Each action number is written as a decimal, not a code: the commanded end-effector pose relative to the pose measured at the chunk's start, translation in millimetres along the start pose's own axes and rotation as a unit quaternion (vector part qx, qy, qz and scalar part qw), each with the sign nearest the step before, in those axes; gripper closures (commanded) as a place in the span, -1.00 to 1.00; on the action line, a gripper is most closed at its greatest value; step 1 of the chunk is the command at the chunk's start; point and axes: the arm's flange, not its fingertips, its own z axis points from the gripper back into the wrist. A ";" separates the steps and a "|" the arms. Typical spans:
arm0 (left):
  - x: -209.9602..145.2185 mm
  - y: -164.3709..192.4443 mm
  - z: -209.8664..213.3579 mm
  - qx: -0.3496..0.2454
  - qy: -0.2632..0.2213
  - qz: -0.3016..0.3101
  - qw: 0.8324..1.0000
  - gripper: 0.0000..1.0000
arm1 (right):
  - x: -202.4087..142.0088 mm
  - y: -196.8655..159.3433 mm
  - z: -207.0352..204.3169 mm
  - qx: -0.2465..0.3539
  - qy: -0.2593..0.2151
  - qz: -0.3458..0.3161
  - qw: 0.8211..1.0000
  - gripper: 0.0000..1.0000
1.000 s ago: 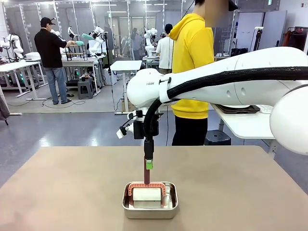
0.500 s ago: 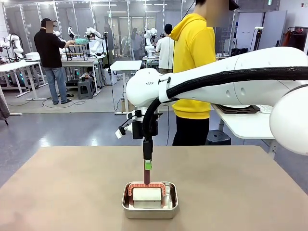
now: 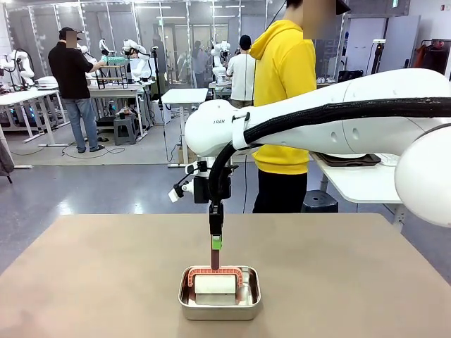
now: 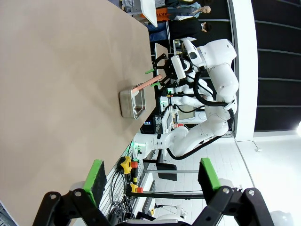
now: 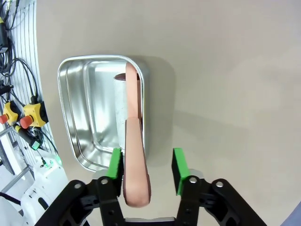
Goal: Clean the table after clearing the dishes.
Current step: When the right (or left) Handle tray is removed, use the right hand (or left hand) to clean the right (or left) side of the table with the Lint Roller.
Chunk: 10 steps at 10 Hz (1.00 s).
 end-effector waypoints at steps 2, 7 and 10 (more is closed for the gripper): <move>-2.3 -0.3 1.1 0.002 -0.001 -0.004 1.000 -1.00 | 3.3 5.5 6.7 0.005 -0.005 -0.018 1.000 0.53; -2.3 -0.3 1.1 0.002 -0.001 -0.004 1.000 -1.00 | 1.0 11.1 8.9 0.010 -0.005 -0.015 1.000 1.00; -2.3 -0.3 1.1 0.002 -0.001 -0.004 1.000 -1.00 | -7.2 32.8 34.1 -0.014 0.009 -0.029 0.999 0.94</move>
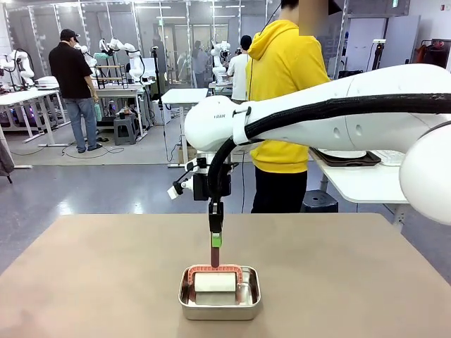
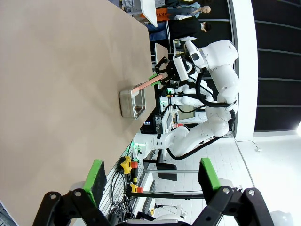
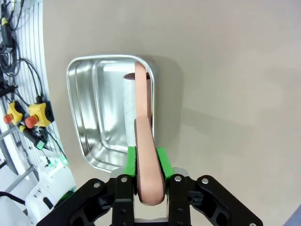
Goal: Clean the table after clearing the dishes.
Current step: When the right (or left) Handle tray is removed, use the right hand (or left hand) to clean the right (or left) side of the table with the Lint Roller.
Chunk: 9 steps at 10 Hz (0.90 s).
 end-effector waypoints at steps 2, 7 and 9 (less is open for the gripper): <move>-2.2 -0.3 1.1 0.002 -0.001 -0.004 1.000 -1.00 | -22.9 48.4 56.1 -0.043 0.000 -0.043 0.998 0.94; -2.2 -0.3 1.1 0.002 -0.001 -0.004 1.000 -1.00 | -122.9 58.7 91.0 -0.084 -0.105 -0.281 0.950 0.94; -2.2 -0.3 1.1 0.002 -0.001 -0.004 1.000 -1.00 | -179.8 54.9 85.4 -0.075 -0.194 -0.392 0.896 0.94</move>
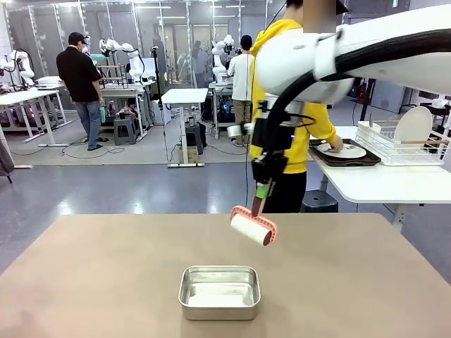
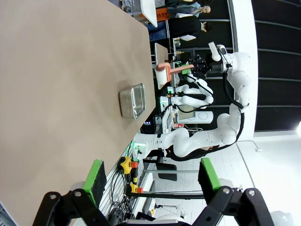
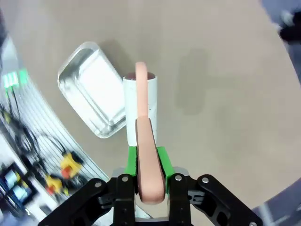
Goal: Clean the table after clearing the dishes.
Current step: When the right (or left) Handle tray is removed, use the right hand (or left hand) to clean the right (or left) side of the table with the Lint Roller.
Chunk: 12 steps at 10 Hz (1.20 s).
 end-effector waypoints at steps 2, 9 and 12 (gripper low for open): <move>-2.2 -0.4 1.1 0.002 -0.001 -0.004 1.000 -1.00 | -65.2 -11.0 -19.9 0.013 -0.096 -0.130 0.987 0.94; -2.2 -0.4 1.1 0.002 -0.001 -0.004 1.000 -1.00 | -97.5 -29.6 -23.2 0.042 -0.106 -0.206 0.972 0.94; -2.2 -0.4 1.1 0.002 -0.001 -0.004 1.000 -1.00 | -97.5 -29.6 -23.2 0.042 -0.106 -0.206 0.972 0.94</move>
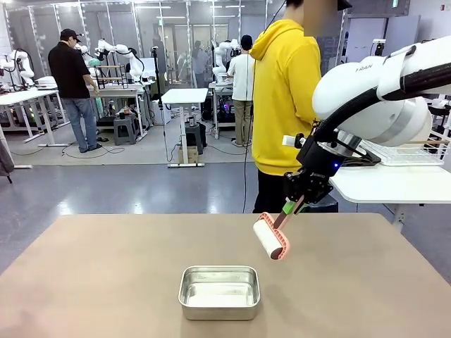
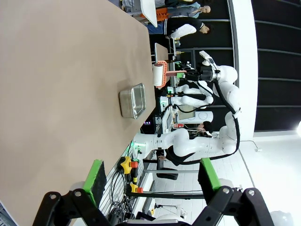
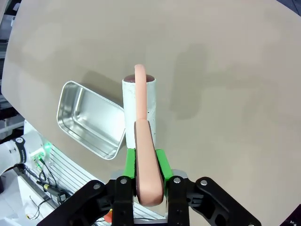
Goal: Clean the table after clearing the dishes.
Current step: When the right (or left) Handle tray is removed, use the right hand (or left hand) to clean the right (or left) side of the table with the Lint Roller.
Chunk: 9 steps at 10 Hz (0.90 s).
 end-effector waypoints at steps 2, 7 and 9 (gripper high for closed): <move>-2.2 -0.4 1.2 0.002 -0.001 -0.004 1.000 -1.00 | 0.0 0.0 0.0 0.000 0.000 0.000 1.000 0.57; -2.2 -0.4 1.2 0.002 -0.001 -0.004 1.000 -1.00 | -13.2 -65.2 -17.1 0.104 -0.043 -0.122 0.986 0.57; -2.2 -0.4 1.2 0.002 -0.001 -0.004 1.000 -1.00 | -19.0 -91.8 -32.2 0.147 -0.052 -0.156 0.975 0.57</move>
